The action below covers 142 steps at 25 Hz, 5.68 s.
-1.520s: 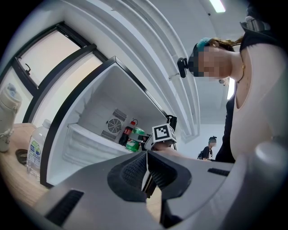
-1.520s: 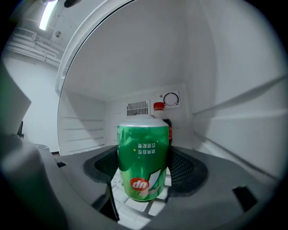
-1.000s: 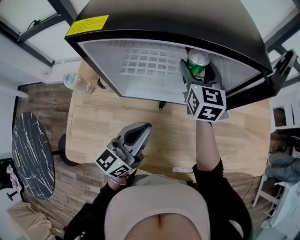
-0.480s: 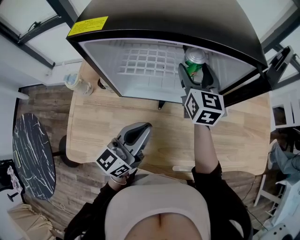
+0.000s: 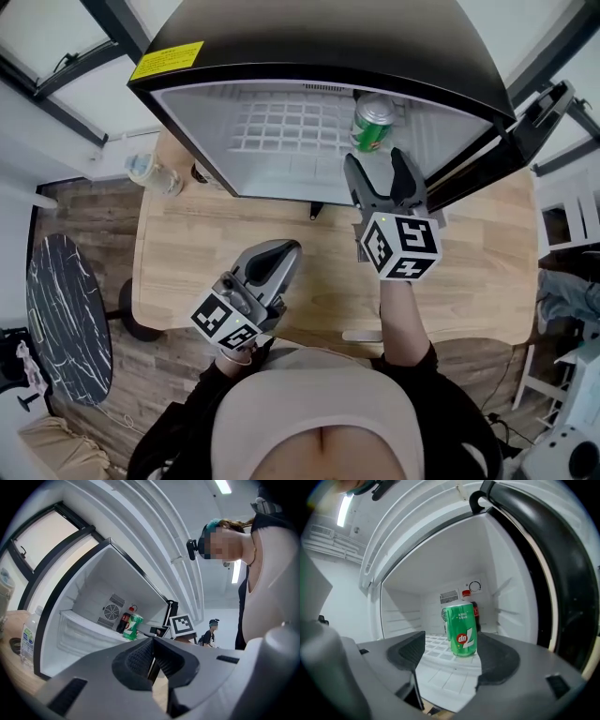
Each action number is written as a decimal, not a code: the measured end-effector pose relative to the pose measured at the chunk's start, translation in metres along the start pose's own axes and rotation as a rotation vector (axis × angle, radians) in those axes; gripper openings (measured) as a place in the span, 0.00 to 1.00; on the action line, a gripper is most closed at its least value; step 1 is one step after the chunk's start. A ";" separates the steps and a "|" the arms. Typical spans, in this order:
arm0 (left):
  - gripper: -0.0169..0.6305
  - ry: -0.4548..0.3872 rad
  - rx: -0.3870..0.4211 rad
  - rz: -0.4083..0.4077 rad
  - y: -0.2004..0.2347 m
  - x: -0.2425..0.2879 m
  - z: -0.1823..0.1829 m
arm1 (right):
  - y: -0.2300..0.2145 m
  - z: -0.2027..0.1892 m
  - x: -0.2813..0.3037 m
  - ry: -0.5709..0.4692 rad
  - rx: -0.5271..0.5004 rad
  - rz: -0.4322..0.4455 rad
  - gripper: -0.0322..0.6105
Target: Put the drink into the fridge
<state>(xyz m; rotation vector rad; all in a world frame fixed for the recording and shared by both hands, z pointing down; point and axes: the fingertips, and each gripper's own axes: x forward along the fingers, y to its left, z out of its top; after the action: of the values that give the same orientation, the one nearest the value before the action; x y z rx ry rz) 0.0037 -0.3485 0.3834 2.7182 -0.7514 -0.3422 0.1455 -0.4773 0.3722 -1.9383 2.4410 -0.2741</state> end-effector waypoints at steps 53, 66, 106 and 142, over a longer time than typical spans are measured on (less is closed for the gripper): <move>0.05 -0.021 0.069 -0.083 -0.072 0.053 -0.015 | 0.038 -0.011 -0.136 -0.074 -0.053 0.272 0.11; 0.05 -0.041 0.096 -0.086 -0.085 0.025 -0.003 | 0.068 -0.018 -0.154 -0.066 -0.050 0.306 0.11; 0.05 -0.059 0.118 -0.145 -0.228 -0.201 0.000 | 0.240 -0.040 -0.362 -0.121 -0.036 0.256 0.11; 0.05 -0.051 0.131 -0.144 -0.283 -0.230 -0.017 | 0.253 -0.053 -0.430 -0.135 -0.025 0.268 0.11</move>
<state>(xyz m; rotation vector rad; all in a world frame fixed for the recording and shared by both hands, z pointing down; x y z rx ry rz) -0.0533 0.0089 0.3348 2.9059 -0.6124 -0.4091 -0.0054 0.0008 0.3456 -1.5545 2.5832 -0.1041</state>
